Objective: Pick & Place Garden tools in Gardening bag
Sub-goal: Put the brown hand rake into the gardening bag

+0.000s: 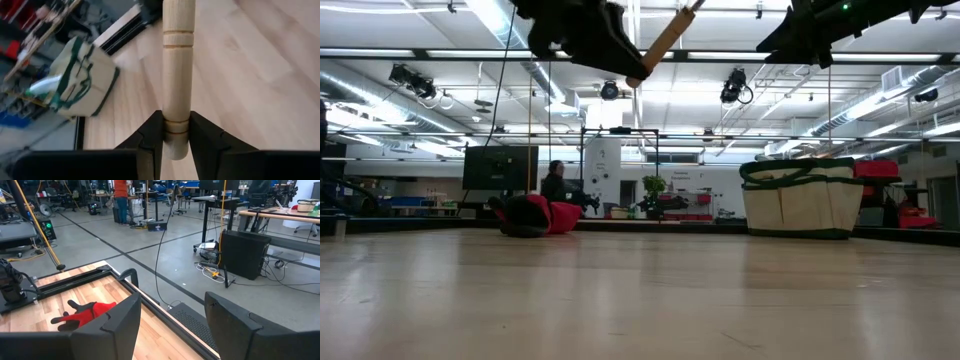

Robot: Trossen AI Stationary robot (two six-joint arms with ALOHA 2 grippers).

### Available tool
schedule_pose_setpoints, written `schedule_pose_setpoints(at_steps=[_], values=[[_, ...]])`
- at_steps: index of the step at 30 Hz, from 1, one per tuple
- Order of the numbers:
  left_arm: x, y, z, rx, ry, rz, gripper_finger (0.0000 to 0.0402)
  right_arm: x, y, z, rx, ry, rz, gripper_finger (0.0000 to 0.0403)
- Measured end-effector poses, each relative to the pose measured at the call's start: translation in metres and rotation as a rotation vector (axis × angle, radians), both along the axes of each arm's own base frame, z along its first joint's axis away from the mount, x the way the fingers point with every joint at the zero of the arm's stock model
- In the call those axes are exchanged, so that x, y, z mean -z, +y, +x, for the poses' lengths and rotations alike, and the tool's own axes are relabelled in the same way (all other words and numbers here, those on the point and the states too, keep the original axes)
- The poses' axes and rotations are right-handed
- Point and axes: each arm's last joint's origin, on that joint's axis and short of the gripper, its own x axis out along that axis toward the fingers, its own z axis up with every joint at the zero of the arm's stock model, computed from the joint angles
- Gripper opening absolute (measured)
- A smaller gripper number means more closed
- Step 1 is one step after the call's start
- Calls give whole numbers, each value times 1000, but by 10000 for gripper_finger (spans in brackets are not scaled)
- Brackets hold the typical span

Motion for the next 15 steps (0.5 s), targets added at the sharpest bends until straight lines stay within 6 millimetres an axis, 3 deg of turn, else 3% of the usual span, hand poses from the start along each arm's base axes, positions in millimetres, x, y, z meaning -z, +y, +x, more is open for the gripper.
schedule_pose_setpoints(at_steps=[15], values=[[-7, 26, 1, -132, -74, -235, 79, -1, 0, 0, 0, -5, -3, 222]])
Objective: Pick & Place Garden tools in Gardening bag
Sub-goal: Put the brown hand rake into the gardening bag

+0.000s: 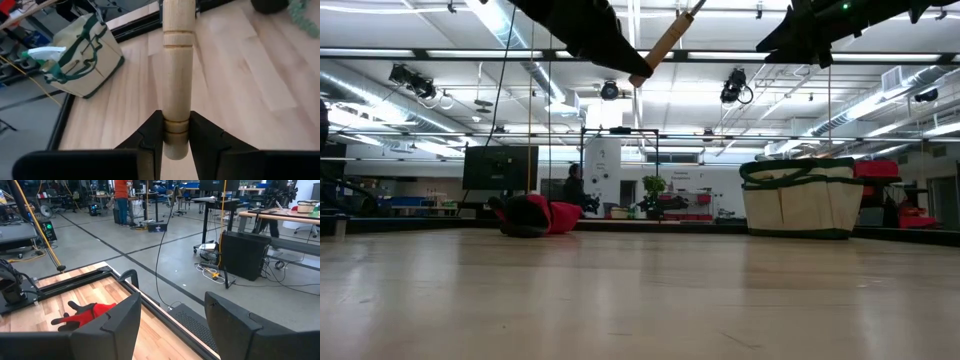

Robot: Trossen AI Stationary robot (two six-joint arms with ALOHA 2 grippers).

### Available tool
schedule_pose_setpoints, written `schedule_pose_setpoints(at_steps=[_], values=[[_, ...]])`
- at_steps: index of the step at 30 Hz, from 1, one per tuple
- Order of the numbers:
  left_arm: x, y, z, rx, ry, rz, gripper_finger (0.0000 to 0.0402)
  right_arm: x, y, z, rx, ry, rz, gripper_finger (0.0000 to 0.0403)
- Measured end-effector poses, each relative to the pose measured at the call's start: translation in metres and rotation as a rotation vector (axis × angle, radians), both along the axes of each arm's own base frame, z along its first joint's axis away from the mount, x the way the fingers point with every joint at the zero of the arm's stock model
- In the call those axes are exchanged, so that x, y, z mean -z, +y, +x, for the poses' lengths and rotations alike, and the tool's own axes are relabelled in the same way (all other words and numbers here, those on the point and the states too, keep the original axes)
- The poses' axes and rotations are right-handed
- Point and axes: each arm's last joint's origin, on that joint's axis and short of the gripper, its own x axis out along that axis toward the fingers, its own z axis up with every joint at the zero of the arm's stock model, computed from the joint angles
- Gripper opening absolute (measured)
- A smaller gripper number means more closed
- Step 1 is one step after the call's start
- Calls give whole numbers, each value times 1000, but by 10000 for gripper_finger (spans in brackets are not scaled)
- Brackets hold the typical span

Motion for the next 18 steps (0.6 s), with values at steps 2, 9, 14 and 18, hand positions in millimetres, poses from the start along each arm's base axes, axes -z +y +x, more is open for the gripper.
schedule_pose_setpoints(at_steps=[2, 9, 14, 18], values=[[0, 2, 0, -4, -6, -30, 77, 0, 0, 0, 0, 0, 0, 222], [-2, 10, 2, -44, -43, -149, 77, 0, 0, 0, 0, -1, 0, 222], [-2, 16, 3, -62, -65, -282, 77, 0, 0, 0, 0, -1, 0, 222], [-2, 17, 3, -53, -66, -327, 77, 0, 0, 0, 0, -1, -1, 222]])
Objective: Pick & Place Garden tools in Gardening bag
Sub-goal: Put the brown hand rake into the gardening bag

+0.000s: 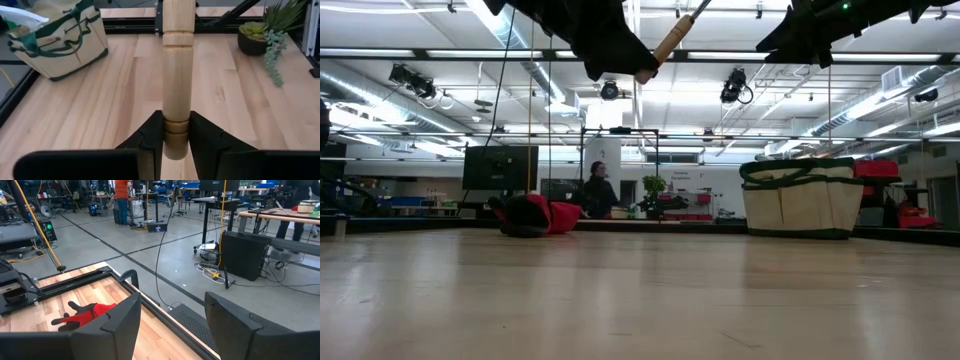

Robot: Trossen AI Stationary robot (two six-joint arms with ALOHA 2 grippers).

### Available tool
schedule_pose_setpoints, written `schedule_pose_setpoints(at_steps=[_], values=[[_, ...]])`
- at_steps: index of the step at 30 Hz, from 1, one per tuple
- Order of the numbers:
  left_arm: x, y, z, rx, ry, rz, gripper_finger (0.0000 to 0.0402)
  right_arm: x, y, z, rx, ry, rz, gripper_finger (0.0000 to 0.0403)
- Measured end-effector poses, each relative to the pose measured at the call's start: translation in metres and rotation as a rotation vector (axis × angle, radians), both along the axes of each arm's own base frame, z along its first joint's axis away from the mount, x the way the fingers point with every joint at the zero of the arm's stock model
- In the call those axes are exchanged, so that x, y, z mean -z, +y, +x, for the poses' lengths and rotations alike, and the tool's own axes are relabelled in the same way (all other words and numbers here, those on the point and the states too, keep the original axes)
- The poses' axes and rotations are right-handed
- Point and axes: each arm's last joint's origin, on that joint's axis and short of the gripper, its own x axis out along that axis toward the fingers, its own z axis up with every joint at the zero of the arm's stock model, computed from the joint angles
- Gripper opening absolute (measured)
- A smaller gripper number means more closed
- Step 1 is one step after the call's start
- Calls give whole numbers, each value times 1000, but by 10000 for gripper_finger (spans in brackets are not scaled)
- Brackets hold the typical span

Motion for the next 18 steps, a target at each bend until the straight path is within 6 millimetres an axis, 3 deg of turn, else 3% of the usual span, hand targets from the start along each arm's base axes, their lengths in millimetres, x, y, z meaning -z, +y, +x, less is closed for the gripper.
schedule_pose_setpoints(at_steps=[18], values=[[0, -3, 0, -1, -5, -178, 77, 0, 0, 0, 0, 0, 0, 222]])
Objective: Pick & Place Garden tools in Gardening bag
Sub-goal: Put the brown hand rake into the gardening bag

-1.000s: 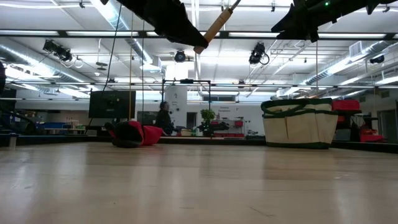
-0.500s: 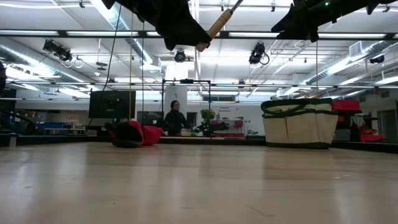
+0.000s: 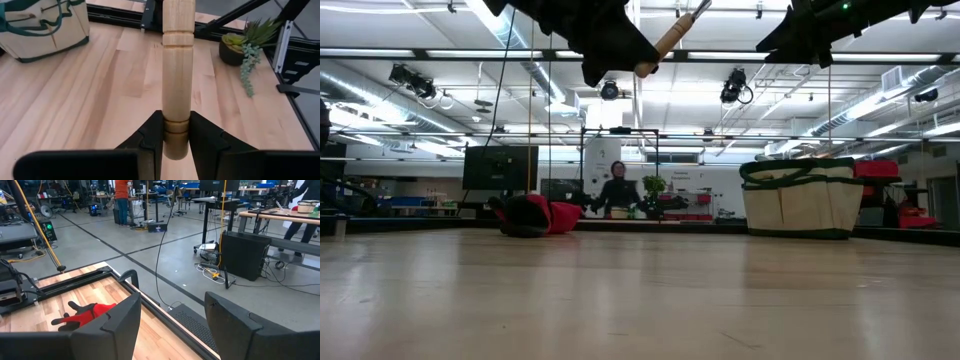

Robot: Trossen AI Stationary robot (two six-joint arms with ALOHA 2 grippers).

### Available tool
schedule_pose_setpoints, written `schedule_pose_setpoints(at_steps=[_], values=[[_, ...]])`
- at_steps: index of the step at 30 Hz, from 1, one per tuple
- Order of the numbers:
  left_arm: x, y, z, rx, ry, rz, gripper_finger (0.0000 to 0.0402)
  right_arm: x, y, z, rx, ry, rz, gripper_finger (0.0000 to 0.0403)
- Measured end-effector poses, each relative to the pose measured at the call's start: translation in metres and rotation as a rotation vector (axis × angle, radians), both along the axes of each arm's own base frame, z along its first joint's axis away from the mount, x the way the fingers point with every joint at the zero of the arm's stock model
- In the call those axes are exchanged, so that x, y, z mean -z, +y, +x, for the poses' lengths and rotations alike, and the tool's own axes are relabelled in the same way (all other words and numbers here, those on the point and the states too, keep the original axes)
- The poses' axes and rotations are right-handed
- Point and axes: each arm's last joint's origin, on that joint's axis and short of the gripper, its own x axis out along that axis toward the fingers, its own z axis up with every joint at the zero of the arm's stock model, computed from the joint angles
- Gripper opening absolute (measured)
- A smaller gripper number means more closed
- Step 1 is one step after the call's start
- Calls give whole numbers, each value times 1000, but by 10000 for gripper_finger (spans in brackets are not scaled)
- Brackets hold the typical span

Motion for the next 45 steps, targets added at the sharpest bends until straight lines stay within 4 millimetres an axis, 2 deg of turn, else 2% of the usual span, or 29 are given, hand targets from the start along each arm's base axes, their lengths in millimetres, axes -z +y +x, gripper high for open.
schedule_pose_setpoints(at_steps=[32, 45], values=[[-4, 0, 2, 3, -44, -11, 77, 0, 0, 0, 0, 0, 0, 222], [-4, 7, 2, -29, -43, -33, 78, 0, 0, 0, 0, 0, 0, 222]])
